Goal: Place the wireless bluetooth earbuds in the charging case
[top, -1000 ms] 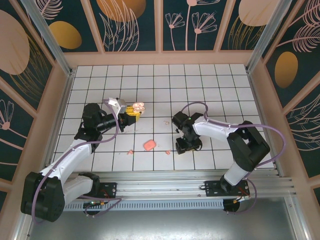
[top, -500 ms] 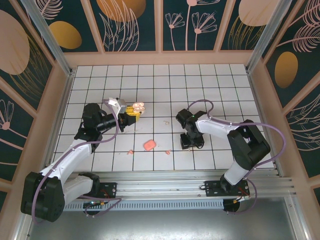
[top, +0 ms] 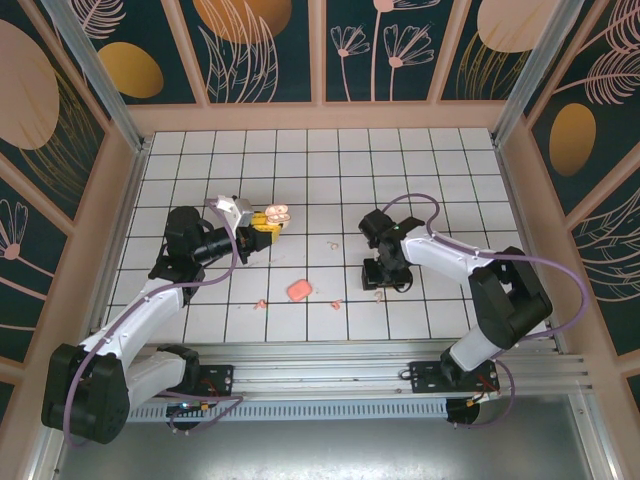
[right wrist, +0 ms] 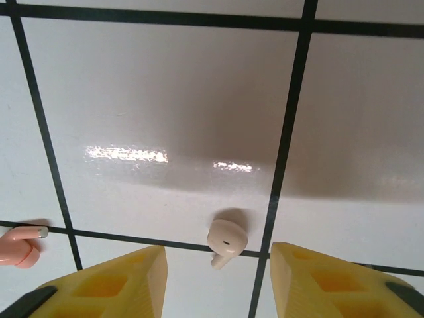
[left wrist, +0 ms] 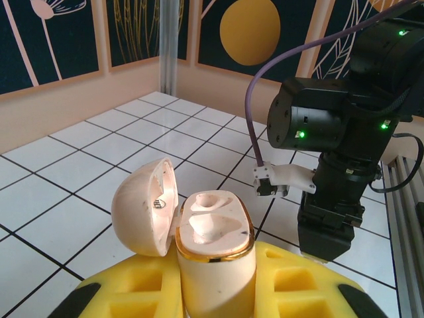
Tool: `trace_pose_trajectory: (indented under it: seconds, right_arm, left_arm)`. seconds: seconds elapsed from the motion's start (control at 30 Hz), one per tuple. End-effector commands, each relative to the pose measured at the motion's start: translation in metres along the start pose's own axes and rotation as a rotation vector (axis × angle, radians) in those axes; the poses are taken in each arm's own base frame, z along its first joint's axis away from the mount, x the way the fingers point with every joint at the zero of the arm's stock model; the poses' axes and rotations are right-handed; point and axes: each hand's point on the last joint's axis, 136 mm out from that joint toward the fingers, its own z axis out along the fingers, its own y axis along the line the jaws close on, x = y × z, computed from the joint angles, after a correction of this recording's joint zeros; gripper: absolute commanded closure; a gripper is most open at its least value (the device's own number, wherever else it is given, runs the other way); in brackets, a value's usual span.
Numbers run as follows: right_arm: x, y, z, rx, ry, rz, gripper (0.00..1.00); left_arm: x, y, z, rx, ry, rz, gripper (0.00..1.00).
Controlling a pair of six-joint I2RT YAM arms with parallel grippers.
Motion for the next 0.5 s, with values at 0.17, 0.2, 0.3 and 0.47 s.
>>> trace_pose_trajectory:
  seconds: [0.17, 0.2, 0.3, 0.47]
  right_arm:
    - [0.021, -0.005, 0.013, 0.046, 0.092, 0.082, 0.58]
    - [0.022, -0.006, 0.015, 0.049, 0.099, 0.089, 0.58]
    - [0.024, -0.007, 0.02, 0.056, 0.112, 0.102, 0.59]
    - [0.026, -0.009, 0.025, 0.06, 0.119, 0.115, 0.61]
  left_arm:
    - [-0.001, -0.004, -0.001, 0.01, -0.003, 0.027, 0.82]
    - [-0.001, -0.005, -0.001, 0.012, -0.003, 0.028, 0.82]
    - [-0.002, -0.005, -0.001, 0.011, -0.004, 0.029, 0.82]
    - [-0.002, -0.005, -0.001, 0.01, -0.004, 0.029, 0.82]
